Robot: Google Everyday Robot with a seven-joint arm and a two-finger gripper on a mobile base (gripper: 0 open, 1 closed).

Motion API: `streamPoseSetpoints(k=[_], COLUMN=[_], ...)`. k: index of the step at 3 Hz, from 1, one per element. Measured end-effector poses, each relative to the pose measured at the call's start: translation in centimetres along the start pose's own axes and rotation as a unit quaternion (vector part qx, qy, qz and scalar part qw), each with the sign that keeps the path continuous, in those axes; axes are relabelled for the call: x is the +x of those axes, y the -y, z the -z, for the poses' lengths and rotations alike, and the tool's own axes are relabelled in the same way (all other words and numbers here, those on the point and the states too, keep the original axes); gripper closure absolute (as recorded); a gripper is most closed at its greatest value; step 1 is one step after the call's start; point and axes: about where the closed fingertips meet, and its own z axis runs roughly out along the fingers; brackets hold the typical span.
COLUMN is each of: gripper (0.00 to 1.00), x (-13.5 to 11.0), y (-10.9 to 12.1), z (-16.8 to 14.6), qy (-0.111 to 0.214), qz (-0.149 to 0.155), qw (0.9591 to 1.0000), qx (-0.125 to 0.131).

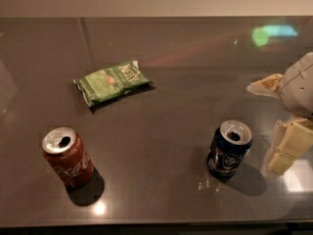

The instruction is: Move pepsi can near coke can

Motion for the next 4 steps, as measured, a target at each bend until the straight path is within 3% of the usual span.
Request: streamPoseSetpoints(k=[1,3,4], gripper=[0.00,0.00,0.16], x=[0.5,-2.3,-3.2], y=[-0.8,-2.8,-3.2], z=[-0.7,-2.9,-3.5], qy=[0.006,0.076,0.090], qz=[0.003,0.042,0.052], qw=[0.9999,0.9958,0.9939], qx=[-0.015,-0.031,-0.035])
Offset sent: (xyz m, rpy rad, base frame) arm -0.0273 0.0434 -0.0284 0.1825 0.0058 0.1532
